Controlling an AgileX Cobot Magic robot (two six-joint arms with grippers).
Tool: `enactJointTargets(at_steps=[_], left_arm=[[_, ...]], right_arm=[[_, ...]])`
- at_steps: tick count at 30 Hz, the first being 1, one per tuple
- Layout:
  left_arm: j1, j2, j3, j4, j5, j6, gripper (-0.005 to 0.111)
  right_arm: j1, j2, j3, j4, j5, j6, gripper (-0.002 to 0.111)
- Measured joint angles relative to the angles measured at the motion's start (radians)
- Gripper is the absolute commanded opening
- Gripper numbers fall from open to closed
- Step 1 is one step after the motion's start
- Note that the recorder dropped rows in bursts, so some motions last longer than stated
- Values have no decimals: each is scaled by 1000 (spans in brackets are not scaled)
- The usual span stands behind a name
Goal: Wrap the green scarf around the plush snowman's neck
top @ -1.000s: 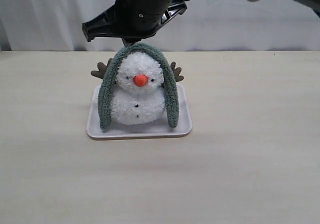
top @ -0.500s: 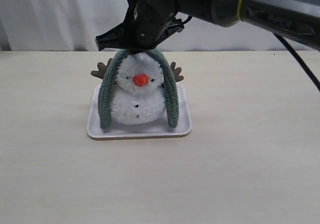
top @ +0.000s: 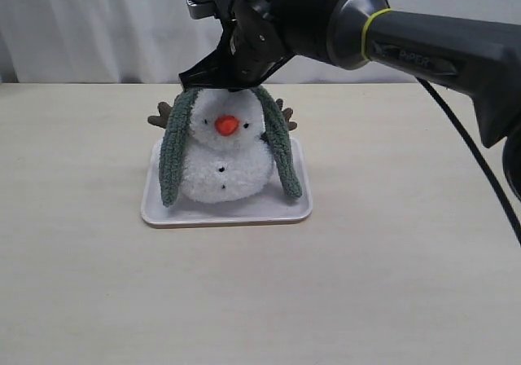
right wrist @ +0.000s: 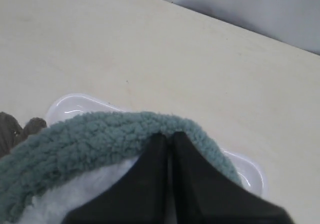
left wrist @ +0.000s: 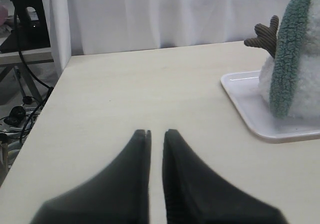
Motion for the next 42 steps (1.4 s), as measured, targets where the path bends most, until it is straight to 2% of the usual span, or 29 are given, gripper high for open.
enactJointTargets(at_steps=[10,13,18,20,27,42], left_arm=[[0,0,0,0,0,0,10],[0,0,0,0,0,0,10],[0,0,0,0,0,0,10],[0,0,0,0,0,0,10],[0,0,0,0,0,0,10],[0,0,0,0,0,0,10]], right_arm=[[0,16,-7,-11,12,0,4],[0,5,-33,17,99,-24,4],[-19,0,-147,209,333,-150,4],[-33,0,-191,277,405,-175,7],[-50,-8,-285,342,523,-200,36],[-50,-54,-324,342,529,-202,38]])
